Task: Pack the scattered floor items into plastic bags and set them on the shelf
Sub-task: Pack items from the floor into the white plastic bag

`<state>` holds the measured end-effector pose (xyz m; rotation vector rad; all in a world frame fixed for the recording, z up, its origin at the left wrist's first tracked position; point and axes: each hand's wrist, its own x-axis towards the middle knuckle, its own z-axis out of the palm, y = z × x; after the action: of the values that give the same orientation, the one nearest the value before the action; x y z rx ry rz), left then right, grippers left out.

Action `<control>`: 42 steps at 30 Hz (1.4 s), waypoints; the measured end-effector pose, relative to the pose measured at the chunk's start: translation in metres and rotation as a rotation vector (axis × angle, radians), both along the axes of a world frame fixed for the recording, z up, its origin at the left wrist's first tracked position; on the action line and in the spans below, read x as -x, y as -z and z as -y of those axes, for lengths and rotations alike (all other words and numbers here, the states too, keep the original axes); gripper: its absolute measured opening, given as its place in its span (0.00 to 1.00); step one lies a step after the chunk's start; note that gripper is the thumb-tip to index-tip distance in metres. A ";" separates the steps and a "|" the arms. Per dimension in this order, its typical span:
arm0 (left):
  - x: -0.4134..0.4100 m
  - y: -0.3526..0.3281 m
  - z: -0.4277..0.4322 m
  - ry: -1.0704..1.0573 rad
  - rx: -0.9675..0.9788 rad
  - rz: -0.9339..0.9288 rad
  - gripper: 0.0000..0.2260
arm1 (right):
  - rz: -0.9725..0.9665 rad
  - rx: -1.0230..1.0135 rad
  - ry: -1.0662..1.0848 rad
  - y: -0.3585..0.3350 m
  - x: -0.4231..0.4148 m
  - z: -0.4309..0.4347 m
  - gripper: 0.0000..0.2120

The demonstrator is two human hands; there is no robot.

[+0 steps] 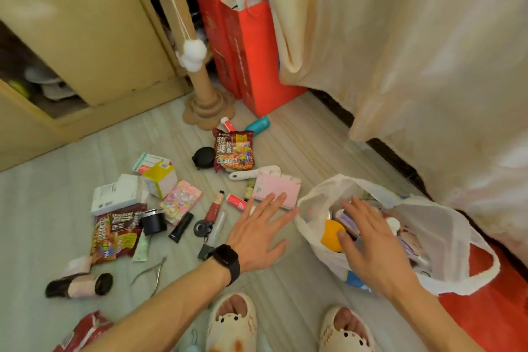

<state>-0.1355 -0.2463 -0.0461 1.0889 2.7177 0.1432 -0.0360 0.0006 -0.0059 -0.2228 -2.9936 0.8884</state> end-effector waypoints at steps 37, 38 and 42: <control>-0.029 0.123 0.168 -0.764 0.113 0.512 0.35 | 0.263 -0.442 -0.566 0.166 0.110 0.177 0.44; -0.028 0.122 0.168 -0.753 0.134 0.541 0.35 | 0.312 -0.411 -0.538 0.163 0.097 0.175 0.44; -0.026 0.112 0.172 -0.705 0.178 0.686 0.35 | 0.523 -0.208 -0.378 0.161 0.057 0.167 0.35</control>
<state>-0.1100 -0.4181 -0.1578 -0.0314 2.2755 0.3040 -0.0933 -0.1668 -0.1665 0.1471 -3.6697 0.5937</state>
